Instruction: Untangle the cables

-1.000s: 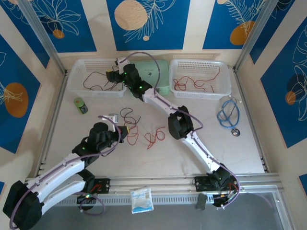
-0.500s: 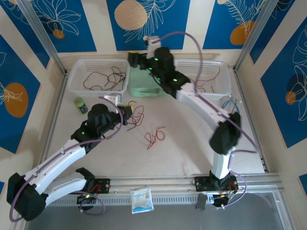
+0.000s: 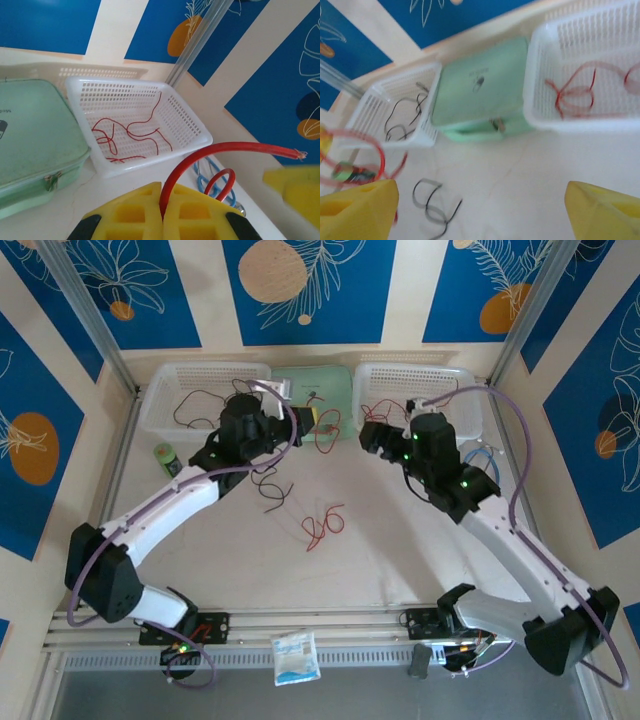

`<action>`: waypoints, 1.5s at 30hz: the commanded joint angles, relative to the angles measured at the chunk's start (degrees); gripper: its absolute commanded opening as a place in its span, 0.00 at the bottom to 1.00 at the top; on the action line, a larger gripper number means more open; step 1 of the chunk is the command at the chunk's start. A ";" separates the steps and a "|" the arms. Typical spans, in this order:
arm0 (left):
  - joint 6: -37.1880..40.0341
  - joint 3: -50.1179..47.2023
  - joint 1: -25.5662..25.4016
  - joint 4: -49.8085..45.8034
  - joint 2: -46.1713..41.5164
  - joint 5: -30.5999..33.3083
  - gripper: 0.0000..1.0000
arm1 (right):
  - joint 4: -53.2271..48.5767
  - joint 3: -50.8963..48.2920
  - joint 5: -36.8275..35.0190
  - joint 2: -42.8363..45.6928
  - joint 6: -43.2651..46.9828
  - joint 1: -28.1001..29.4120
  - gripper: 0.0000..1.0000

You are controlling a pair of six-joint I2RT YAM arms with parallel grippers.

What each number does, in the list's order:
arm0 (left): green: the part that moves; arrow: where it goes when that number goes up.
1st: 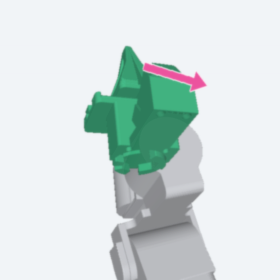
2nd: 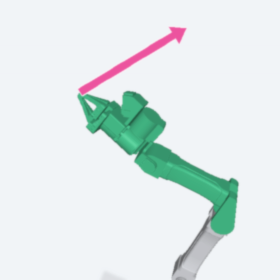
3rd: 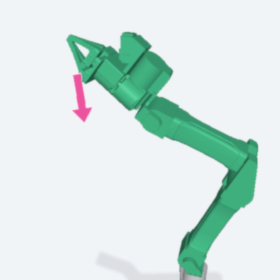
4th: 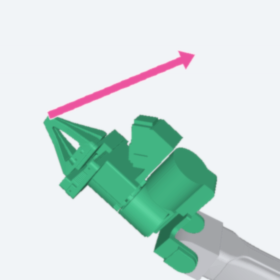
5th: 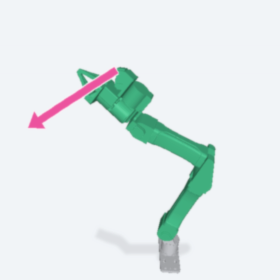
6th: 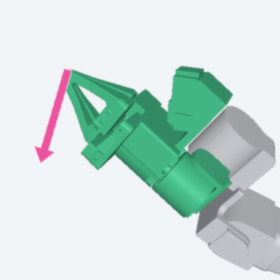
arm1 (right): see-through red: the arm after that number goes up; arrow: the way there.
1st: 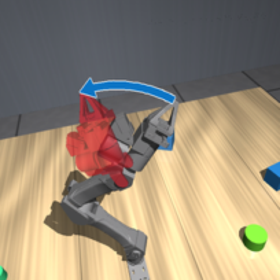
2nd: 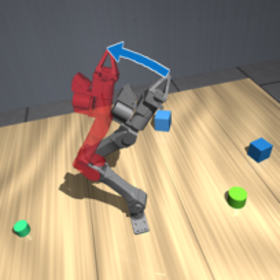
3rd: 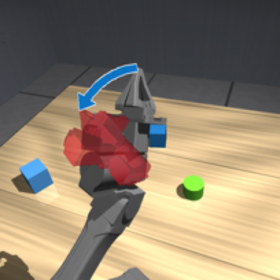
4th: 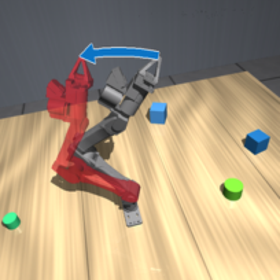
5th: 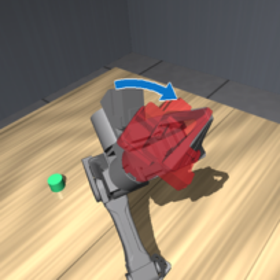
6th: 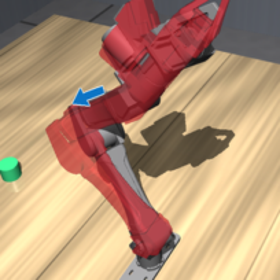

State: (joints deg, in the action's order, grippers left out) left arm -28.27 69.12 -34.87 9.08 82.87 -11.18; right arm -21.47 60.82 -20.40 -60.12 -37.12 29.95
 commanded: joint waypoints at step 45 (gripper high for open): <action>-7.77 1.56 -1.77 -2.90 -5.68 -2.25 0.00 | 11.63 2.76 -2.17 -11.00 -0.19 1.68 0.00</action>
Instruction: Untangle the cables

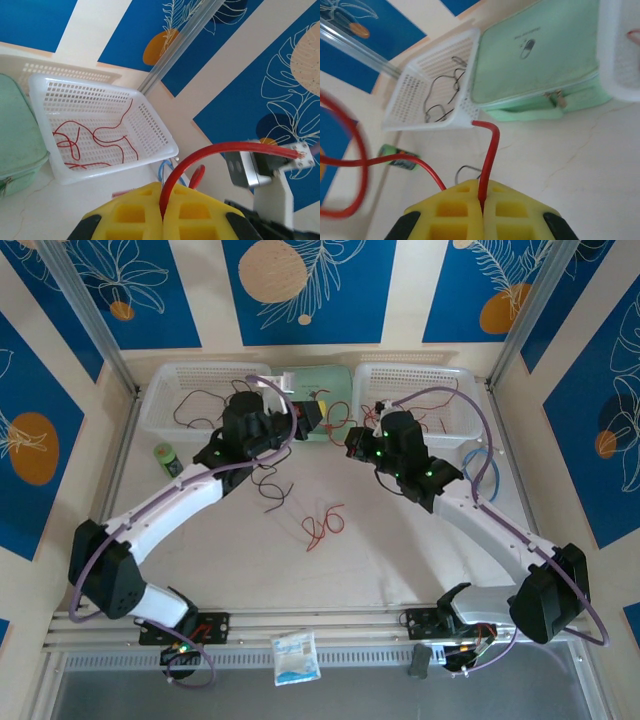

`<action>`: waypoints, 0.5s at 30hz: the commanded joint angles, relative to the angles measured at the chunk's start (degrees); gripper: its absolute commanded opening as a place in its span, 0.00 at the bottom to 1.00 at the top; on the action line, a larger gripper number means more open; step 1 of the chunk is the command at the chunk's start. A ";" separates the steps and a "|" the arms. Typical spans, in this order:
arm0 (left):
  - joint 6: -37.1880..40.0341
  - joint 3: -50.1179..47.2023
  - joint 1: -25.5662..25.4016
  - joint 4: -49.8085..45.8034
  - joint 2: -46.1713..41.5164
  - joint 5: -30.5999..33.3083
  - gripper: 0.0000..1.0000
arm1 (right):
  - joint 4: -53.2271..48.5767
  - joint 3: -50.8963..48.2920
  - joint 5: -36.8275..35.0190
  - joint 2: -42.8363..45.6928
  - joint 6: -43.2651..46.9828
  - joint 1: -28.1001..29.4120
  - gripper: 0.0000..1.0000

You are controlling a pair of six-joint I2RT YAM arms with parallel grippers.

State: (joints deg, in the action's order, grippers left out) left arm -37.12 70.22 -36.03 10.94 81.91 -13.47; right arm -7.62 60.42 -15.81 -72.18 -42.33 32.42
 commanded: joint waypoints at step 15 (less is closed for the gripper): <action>8.93 3.27 0.45 -38.69 -19.29 17.89 0.00 | -2.41 7.69 -7.94 0.00 16.05 -13.44 0.00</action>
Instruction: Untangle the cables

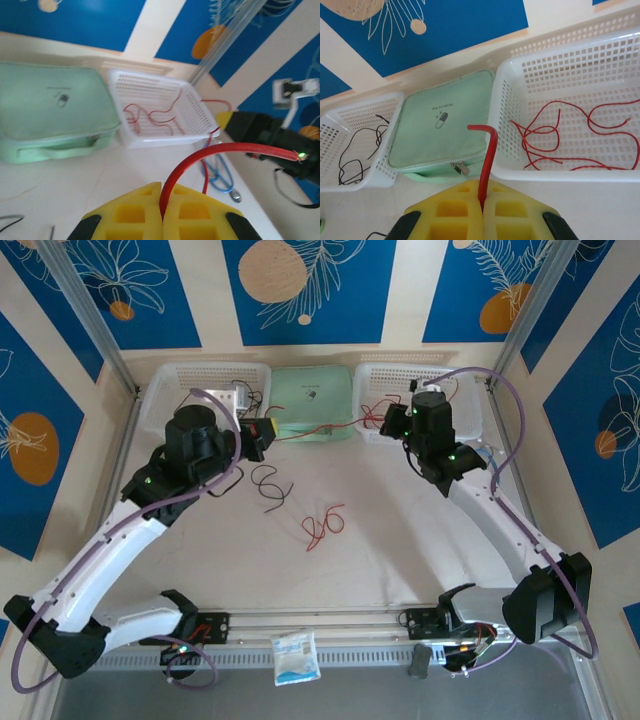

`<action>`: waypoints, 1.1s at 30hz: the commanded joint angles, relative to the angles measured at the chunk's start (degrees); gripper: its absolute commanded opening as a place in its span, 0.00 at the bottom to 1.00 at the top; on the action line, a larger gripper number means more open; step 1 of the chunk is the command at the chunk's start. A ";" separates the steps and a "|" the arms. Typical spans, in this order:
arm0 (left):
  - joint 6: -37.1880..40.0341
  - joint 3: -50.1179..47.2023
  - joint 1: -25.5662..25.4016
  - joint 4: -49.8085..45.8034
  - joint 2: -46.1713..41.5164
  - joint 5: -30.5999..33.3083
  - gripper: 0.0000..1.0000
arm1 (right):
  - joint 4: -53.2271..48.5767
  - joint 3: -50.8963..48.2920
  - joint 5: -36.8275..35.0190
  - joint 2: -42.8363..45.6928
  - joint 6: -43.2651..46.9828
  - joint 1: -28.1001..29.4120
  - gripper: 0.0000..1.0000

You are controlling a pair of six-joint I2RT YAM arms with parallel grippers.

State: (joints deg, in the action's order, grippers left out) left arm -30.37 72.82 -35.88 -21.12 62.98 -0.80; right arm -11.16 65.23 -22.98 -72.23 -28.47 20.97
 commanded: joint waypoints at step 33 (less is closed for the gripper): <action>-3.94 -11.61 0.13 -5.36 1.42 2.88 0.81 | -0.78 34.20 6.18 -25.43 1.62 -21.12 0.00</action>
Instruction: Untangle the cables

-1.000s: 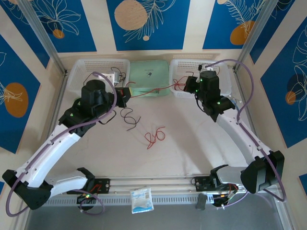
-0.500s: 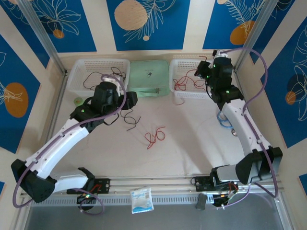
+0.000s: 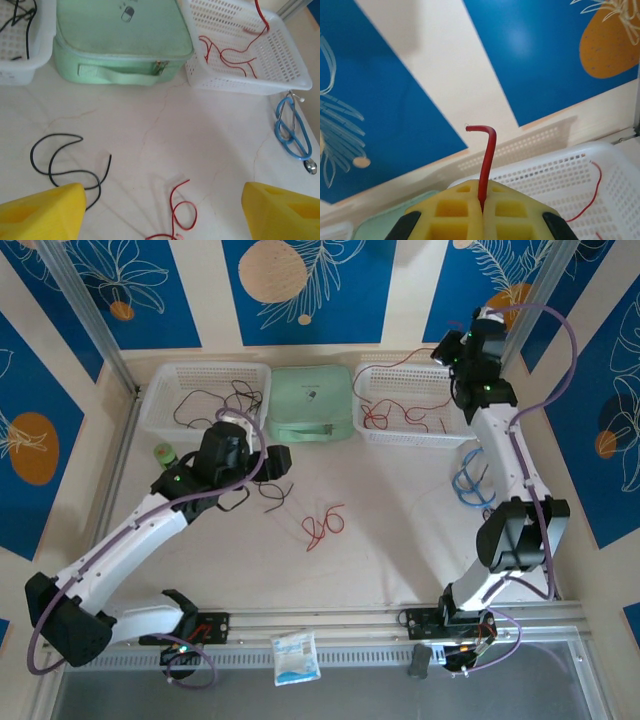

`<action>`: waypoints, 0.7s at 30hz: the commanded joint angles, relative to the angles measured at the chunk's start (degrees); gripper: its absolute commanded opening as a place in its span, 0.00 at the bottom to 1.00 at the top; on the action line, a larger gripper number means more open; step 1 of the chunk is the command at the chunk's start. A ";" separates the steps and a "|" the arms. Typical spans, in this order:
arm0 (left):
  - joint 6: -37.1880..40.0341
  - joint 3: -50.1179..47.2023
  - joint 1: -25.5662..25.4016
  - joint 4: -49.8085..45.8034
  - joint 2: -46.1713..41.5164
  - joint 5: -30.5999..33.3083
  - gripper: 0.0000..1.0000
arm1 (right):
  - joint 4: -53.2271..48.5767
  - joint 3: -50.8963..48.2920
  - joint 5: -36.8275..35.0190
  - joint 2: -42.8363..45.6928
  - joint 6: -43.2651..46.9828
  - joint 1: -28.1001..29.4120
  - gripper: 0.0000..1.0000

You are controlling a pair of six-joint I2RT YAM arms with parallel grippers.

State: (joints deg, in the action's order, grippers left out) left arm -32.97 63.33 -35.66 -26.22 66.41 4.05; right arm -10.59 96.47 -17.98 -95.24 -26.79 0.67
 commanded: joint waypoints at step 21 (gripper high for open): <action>-10.62 -7.29 0.33 -8.93 3.75 11.62 0.78 | -13.85 4.36 3.57 -22.18 -5.18 -1.88 0.38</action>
State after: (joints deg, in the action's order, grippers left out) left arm -41.63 54.48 -35.94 -31.22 68.47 10.83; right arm -19.90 100.12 -16.62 -117.16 -30.41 -0.89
